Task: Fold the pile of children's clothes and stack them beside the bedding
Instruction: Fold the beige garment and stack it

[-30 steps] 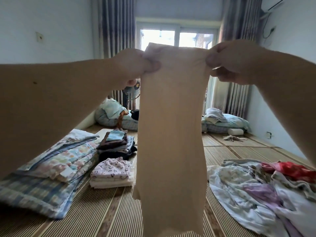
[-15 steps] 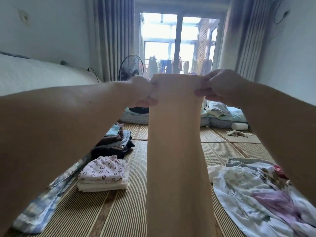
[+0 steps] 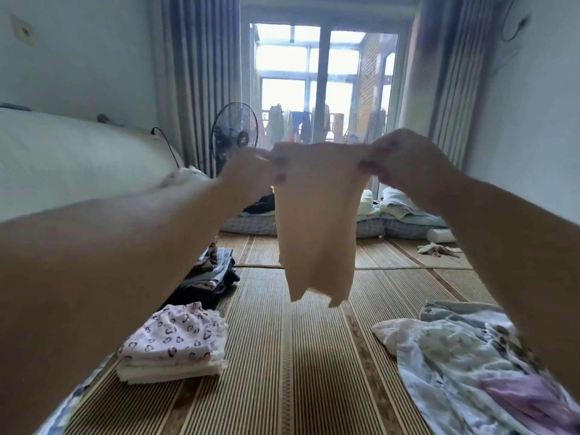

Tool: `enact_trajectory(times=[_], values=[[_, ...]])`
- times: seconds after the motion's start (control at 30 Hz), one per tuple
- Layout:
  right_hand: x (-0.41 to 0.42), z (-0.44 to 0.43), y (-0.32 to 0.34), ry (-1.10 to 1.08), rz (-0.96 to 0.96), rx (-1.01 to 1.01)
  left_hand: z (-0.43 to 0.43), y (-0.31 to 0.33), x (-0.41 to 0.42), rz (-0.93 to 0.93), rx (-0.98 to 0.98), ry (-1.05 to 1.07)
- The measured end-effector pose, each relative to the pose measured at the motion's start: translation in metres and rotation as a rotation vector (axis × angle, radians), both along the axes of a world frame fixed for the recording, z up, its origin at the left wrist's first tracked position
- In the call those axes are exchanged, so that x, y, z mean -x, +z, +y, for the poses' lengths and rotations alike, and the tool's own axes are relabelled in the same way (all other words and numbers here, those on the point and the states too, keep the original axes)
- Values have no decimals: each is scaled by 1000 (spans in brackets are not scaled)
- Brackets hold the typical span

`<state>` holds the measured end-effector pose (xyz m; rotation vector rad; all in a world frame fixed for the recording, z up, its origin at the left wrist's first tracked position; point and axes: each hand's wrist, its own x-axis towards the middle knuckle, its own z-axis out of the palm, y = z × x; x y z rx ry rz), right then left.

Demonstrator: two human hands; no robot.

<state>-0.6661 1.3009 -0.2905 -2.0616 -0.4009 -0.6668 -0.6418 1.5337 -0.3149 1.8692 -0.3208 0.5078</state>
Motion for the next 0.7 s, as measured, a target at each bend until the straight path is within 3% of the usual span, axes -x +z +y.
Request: enact_trajectory(times=[0.17,0.27,0.37,0.47,0.6,0.7], values=[[76,4,-112,139,290,-85,25,-117,69,250,43,-242],[132,1,-192,195,521,-195,27,-190,130,408,-50,-299],[184,-8,-254,163,656,-150,29,-254,190,551,-202,-388],[227,-12,-291,144,777,-132,29,-289,240,617,-401,-399],[257,-13,-310,160,791,-42,27,-296,275,689,-396,-456],[260,-12,-307,196,835,-102,26,-298,278,716,-326,-471]])
